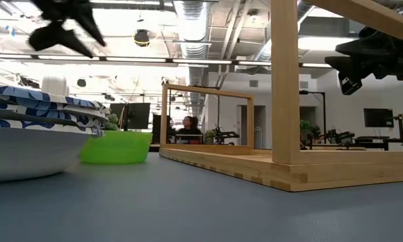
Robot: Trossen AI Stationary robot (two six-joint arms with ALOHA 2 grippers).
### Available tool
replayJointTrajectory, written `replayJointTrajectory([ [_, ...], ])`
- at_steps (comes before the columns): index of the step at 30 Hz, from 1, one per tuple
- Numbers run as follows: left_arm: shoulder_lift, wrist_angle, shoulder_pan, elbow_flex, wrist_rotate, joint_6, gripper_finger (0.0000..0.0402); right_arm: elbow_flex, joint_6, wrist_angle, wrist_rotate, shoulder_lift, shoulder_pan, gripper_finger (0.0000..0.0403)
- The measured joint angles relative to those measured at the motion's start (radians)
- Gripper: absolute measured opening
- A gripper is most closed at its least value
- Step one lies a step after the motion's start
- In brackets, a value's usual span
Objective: Place and stack bowls onto a shelf
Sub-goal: Put the blue bowl on the wooden shelf
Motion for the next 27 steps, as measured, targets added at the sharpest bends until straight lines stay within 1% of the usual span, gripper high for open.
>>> replayJointTrajectory([
  [2,0.103,0.006,0.053,0.05,0.039,0.04,0.018,0.0,0.0,0.0,0.0,0.0,0.0,0.0171],
  [4,0.207,0.005,0.124,0.09,0.106,0.099,0.018,0.0,0.0,0.0,0.0,0.0,0.0,0.0171],
  [8,0.383,0.008,0.304,0.146,0.336,0.27,0.018,0.0,0.0,0.0,0.0,0.0,0.0,0.0171],
  [10,0.448,-0.003,0.377,0.15,0.417,0.351,0.018,0.0,0.0,0.0,0.0,0.0,0.0,0.0171],
  [12,0.484,-0.007,0.435,0.15,0.441,0.418,0.018,0.0,0.0,0.0,0.0,0.0,0.0,0.0171],
  [16,0.523,0.002,0.521,0.152,0.442,0.574,0.018,0.0,0.0,0.0,0.0,0.0,0.0,0.0171],
  [18,0.531,0.012,0.559,0.152,0.472,0.671,0.018,0.0,0.0,0.0,0.0,0.0,0.0,0.0171],
  [22,0.552,0.003,0.619,0.148,0.501,0.828,0.018,0.0,0.0,0.0,0.0,0.0,0.0,0.0171],
  [27,0.557,0.026,0.657,0.12,0.566,0.942,0.018,0.0,0.0,0.001,0.0,0.0,0.0,0.0171],
])
